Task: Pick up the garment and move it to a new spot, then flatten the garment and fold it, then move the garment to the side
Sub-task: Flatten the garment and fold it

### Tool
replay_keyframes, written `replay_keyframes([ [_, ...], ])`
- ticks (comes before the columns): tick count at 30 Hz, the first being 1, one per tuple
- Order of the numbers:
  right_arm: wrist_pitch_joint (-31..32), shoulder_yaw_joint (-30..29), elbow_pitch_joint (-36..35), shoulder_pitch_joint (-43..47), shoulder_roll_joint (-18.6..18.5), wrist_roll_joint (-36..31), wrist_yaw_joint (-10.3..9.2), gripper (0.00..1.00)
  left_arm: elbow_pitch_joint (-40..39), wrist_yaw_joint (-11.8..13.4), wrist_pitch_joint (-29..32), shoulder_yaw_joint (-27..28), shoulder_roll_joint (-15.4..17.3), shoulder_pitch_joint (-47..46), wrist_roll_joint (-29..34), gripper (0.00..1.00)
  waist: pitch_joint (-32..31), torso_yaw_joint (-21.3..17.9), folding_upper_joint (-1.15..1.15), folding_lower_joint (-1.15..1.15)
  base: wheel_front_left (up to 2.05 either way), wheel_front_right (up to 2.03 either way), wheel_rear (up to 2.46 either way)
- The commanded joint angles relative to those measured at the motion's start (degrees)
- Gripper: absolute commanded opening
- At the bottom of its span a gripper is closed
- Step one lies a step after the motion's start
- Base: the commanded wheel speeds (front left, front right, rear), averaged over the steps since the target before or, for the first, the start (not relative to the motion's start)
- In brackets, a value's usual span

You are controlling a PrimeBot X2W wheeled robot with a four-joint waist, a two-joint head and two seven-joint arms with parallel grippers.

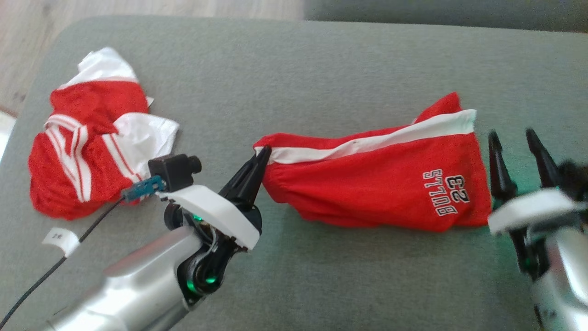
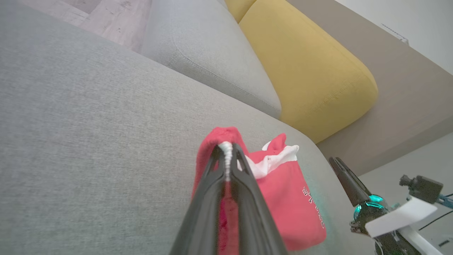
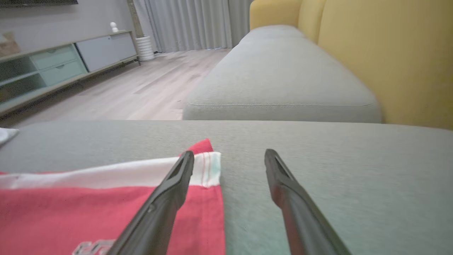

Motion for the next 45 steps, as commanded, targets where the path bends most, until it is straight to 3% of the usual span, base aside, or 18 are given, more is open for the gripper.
replay_keyframes([
  [1, 1.5, 3.8, -0.1, -3.5, -1.9, 4.6, 0.26, 1.0, -0.6, -0.5, -0.9, 2.6, 0.8, -3.2, 0.7, 0.0, 1.8, 2.1, 0.0, -0.01, 0.0, 0.0, 0.0],
  [5, 6.7, 11.4, 2.5, -7.9, -7.8, 18.8, 0.26, 1.0, 1.2, -1.3, -1.0, 2.5, 0.0, -4.1, 1.7, 0.0, 2.8, 3.9, 0.0, -0.01, 0.0, 0.0, 0.0],
  [9, 9.5, 17.6, 2.9, -9.9, -13.3, 28.0, 0.26, 1.0, 2.9, -2.2, -1.0, 2.4, -0.7, -4.8, 2.3, 0.0, 3.3, 5.0, 0.0, -0.01, 0.0, 0.0, 0.0],
  [16, 9.9, 27.0, 3.3, -13.3, -19.2, 35.1, 0.26, 1.0, 5.1, -3.2, -0.9, 2.2, -1.9, -5.4, 2.6, 0.0, 3.7, 6.0, 0.0, -0.01, 0.0, 0.0, 0.0],
  [26, 11.1, 34.6, 7.2, -17.6, -22.7, 43.2, 0.26, 1.0, 7.7, -4.8, -0.8, 1.8, -4.1, -5.8, 2.7, 0.0, 4.0, 7.7, 0.0, -0.01, 0.0, 0.0, 0.0],
  [27, 11.0, 35.2, 7.4, -17.9, -22.9, 43.9, 0.26, 0.79, 8.0, -4.9, -0.8, 1.8, -4.3, -5.8, 2.7, 0.0, 4.0, 7.8, 0.0, -0.01, 0.0, 0.0, 0.0],
  [28, 10.8, 35.8, 7.6, -18.1, -23.1, 44.5, 0.26, 0.5, 8.2, -5.1, -0.8, 1.8, -4.5, -5.8, 2.7, 0.0, 3.9, 7.8, 0.0, -0.01, 0.0, 0.0, 0.0],
  [30, 10.0, 37.1, 7.7, -18.6, -23.4, 45.4, 0.26, 0.3, 8.7, -5.2, -0.8, 1.7, -4.7, -5.7, 2.6, 0.0, 3.6, 7.7, 0.0, -0.01, 0.0, 0.0, 0.0],
  [31, 9.5, 37.9, 7.6, -18.8, -23.6, 45.7, 0.26, 0.07, 8.9, -5.3, -0.8, 1.7, -4.7, -5.7, 2.5, 0.0, 3.5, 7.7, 0.0, -0.01, 0.0, 0.0, 0.0],
  [32, 8.8, 38.6, 7.5, -19.0, -23.8, 45.9, 0.26, 0.0, 9.1, -5.4, -0.8, 1.8, -4.8, -5.6, 2.5, 0.0, 3.3, 7.5, 0.0, -0.01, 0.0, 0.0, 0.0],
  [39, 5.3, 42.8, 6.3, -20.7, -24.9, 47.8, 0.26, 0.0, 10.0, -5.7, -1.0, 2.1, -4.2, -5.5, 2.9, 0.0, 2.0, 5.9, 0.0, -0.01, 0.0, 0.0, 0.0],
  [45, -0.1, 43.4, 4.9, -27.1, -27.5, 48.2, 0.26, 0.0, 8.8, -6.4, -2.0, 4.7, -2.8, -9.5, 6.4, 0.0, 1.4, 1.8, 0.0, -0.01, 0.0, 0.0, 0.0],
])
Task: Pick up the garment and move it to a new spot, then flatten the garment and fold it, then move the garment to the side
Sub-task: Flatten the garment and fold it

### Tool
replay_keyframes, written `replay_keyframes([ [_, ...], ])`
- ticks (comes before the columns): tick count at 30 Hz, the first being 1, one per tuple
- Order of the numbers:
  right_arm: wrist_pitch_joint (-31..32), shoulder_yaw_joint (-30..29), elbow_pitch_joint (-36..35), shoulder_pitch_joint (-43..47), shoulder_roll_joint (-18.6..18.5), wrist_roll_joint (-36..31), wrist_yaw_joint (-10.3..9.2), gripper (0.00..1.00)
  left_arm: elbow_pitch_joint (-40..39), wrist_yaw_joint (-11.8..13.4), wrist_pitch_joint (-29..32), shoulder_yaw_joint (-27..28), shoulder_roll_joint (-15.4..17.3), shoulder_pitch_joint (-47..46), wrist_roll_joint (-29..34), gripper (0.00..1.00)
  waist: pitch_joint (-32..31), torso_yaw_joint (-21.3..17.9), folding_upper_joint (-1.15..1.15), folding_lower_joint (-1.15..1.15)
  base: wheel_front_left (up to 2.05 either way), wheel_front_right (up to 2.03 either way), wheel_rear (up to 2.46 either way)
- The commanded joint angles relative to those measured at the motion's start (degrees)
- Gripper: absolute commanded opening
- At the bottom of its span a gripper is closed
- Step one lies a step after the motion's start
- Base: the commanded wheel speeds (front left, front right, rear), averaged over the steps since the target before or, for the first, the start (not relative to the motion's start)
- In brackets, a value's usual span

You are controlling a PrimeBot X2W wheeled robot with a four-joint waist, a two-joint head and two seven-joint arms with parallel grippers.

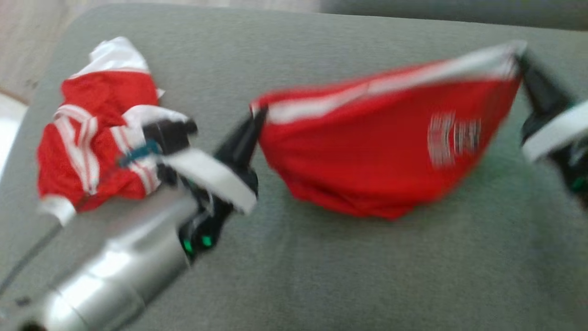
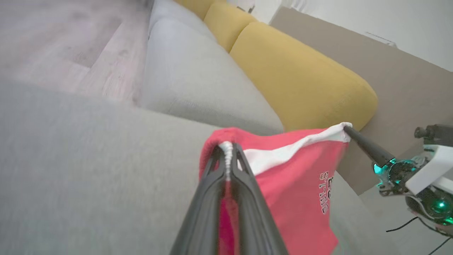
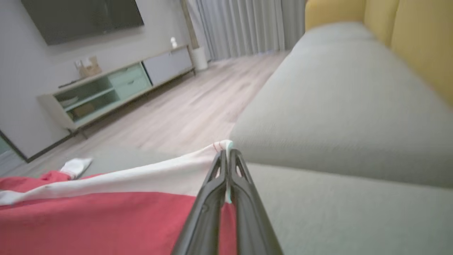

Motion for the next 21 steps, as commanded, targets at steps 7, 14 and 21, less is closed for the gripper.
replay_keyframes([
  [7, -2.3, -3.0, -2.7, -16.2, -5.2, -2.5, 0.26, 0.0, 2.4, 0.4, -1.2, 6.2, 1.6, -18.8, 9.0, 0.0, 4.0, -8.2, 0.0, 0.0, 0.0, 0.0, 0.0],
  [14, -3.2, -6.7, 0.8, -35.4, -2.7, -7.1, 0.26, 0.0, 13.9, -0.4, -1.5, 11.9, -1.4, -39.3, 20.2, 0.0, 9.3, -14.5, 0.0, 0.0, 0.0, 0.0, 0.0],
  [21, -3.5, -12.3, -1.0, -40.0, -2.3, -10.2, 0.26, 0.0, 11.4, -2.0, -1.5, 25.4, -4.1, -40.6, 32.0, 0.0, 10.9, -14.9, 0.0, 0.0, 0.0, 0.0, 0.0],
])
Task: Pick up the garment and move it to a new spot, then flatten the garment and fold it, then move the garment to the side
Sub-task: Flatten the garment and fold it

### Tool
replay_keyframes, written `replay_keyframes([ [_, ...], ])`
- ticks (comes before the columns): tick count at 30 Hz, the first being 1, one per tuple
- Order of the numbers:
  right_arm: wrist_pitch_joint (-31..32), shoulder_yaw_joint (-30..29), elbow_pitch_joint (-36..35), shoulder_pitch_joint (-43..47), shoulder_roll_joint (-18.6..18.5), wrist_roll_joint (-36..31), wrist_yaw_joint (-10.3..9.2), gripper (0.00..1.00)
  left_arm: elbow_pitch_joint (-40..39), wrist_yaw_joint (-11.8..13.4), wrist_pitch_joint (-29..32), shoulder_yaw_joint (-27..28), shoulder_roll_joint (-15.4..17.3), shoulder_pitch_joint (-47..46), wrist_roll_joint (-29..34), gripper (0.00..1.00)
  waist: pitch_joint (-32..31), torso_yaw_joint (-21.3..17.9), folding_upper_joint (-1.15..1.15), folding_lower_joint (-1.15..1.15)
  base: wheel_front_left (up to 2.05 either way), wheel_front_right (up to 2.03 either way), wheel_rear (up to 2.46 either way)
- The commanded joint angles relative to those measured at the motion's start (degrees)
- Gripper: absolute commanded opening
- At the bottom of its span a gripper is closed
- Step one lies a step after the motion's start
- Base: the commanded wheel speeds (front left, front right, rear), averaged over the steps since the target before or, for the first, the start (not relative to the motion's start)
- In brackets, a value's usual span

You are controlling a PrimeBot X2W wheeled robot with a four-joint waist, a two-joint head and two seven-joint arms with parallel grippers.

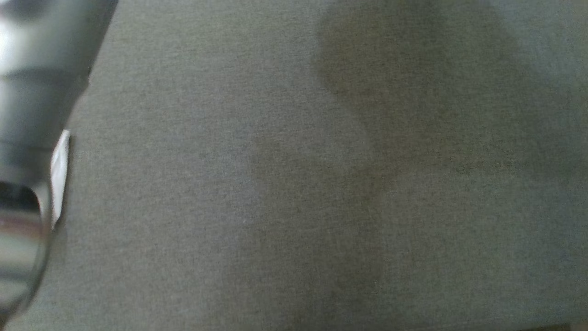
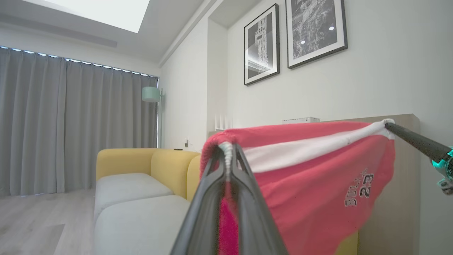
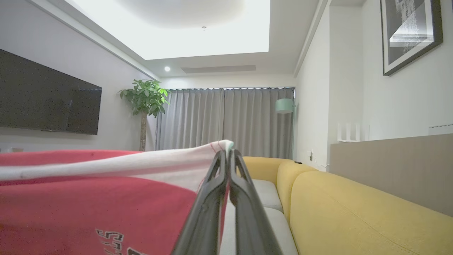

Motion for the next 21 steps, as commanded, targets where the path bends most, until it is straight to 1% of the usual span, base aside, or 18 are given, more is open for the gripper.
replay_keyframes([
  [1, -0.3, -1.9, -2.5, 2.5, -0.2, 0.0, 0.23, 0.0, -2.0, -0.6, -0.2, 3.5, 1.9, 2.7, 2.2, 0.0, 0.2, -0.1, 0.0, -0.01, 0.0, 0.0, 0.0],
  [4, -0.3, -3.5, -5.1, 8.7, -0.3, 0.1, 0.23, 0.0, -4.2, -1.2, -0.2, 5.6, 1.9, 10.5, 4.7, 0.0, -0.2, 0.3, 0.0, -0.01, 0.0, 0.0, 0.0],
  [7, -0.3, -5.1, -7.9, 16.7, -0.6, 0.6, 0.23, 0.0, -6.5, -1.5, -0.2, 6.7, 1.9, 19.3, 6.8, 0.0, -0.7, 1.2, 0.0, -0.01, 0.0, 0.0, 0.0],
  [11, -0.3, -6.5, -11.4, 29.2, -1.6, 0.6, 0.23, 0.0, -11.5, -1.6, -0.2, 5.7, 1.9, 31.7, 10.0, 0.0, -2.6, 2.1, 0.0, -0.01, 0.0, 0.0, 0.0],
  [15, -0.3, -8.3, -15.3, 43.0, -2.8, 0.3, 0.23, 0.0, -16.1, -1.6, -0.2, 2.6, 2.6, 44.3, 13.9, 0.0, -5.8, 2.2, 0.0, -0.01, 0.0, 0.0, 0.0],
  [16, -0.3, -8.3, -15.3, 43.0, -2.8, 0.3, 0.23, 0.0, -16.1, -1.6, -0.2, 2.6, 2.6, 44.3, 13.9, 0.0, -5.8, 2.2, 0.0, -0.01, 0.0, 0.0, 0.0],
  [18, -0.3, -9.6, -17.3, 49.8, -2.9, 0.0, 0.23, 0.0, -17.5, -1.6, -0.2, 2.4, 3.0, 50.6, 16.0, 0.0, -7.9, 1.9, 0.0, -0.01, 0.0, 0.0, 0.0],
  [21, -0.3, -12.6, -20.6, 60.3, -2.6, 0.0, 0.23, 0.0, -18.6, -1.5, -0.2, 2.2, 3.1, 60.0, 17.4, 0.0, -10.9, 1.7, 0.0, -0.01, 0.0, 0.0, 0.0],
])
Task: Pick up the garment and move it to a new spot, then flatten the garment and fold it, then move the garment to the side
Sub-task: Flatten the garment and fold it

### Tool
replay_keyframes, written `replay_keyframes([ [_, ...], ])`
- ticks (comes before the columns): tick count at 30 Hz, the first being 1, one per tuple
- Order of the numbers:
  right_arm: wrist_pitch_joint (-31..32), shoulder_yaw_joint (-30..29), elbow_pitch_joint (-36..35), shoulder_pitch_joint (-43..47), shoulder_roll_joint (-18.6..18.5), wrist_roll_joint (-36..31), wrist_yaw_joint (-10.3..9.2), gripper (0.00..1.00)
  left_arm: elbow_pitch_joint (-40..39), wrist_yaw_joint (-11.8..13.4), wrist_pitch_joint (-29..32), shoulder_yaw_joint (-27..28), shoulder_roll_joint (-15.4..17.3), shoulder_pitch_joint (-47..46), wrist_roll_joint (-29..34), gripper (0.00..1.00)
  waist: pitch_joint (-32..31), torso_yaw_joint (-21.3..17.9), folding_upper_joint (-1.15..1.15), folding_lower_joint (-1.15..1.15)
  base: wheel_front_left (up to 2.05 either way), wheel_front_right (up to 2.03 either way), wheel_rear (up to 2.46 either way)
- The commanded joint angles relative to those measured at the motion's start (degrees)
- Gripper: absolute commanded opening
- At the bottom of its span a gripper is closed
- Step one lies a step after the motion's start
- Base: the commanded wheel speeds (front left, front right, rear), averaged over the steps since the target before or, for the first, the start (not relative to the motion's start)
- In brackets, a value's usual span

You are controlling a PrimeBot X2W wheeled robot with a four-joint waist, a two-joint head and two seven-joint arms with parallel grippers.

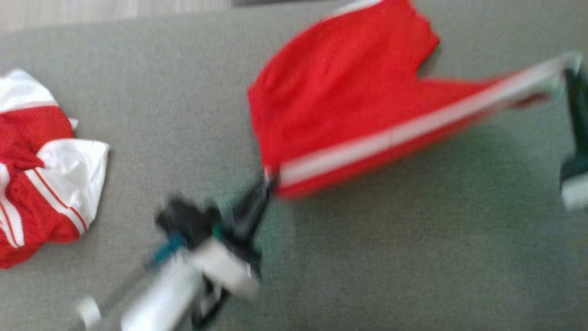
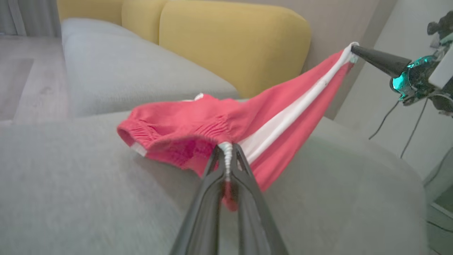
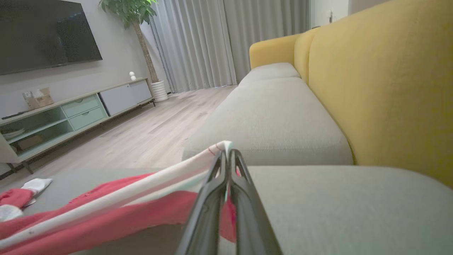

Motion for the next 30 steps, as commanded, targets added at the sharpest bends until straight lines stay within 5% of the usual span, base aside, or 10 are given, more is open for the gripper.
replay_keyframes([
  [1, -0.3, -1.6, -2.5, 3.7, -2.0, 0.2, 0.22, 0.0, -2.2, 0.5, -0.2, 1.8, 1.8, 0.7, 1.3, 0.0, -2.9, -0.2, 0.0, 0.01, 0.0, 0.0, 0.0],
  [9, 1.2, -13.6, -13.7, 27.7, 0.1, -1.2, 0.22, 0.0, -7.9, 4.0, -0.2, 2.0, 2.3, 16.1, 3.8, 0.0, -6.6, 0.1, 0.0, 0.01, 0.0, 0.0, 0.0],
  [15, 6.9, -22.9, -22.5, 35.0, 4.7, -6.0, 0.22, 0.0, -12.6, 5.3, 0.8, 1.9, 3.4, 19.9, 2.7, 0.0, -7.4, 0.7, 0.0, 0.01, 0.0, 0.0, 0.0],
  [22, 12.2, -25.3, -21.3, 29.9, 8.6, -10.1, 0.22, 0.0, -13.0, 4.3, 4.0, 2.1, 1.0, 13.9, 1.3, 0.0, -5.5, 3.5, 0.0, 0.01, 0.0, 0.0, 0.0],
  [30, 16.9, -19.5, -12.5, 13.4, 6.4, -13.8, 0.22, 0.0, -7.2, 3.1, 7.5, 3.4, -2.8, 2.5, -0.3, 0.0, 0.1, 7.0, 0.0, 0.01, 0.0, 0.0, 0.0],
])
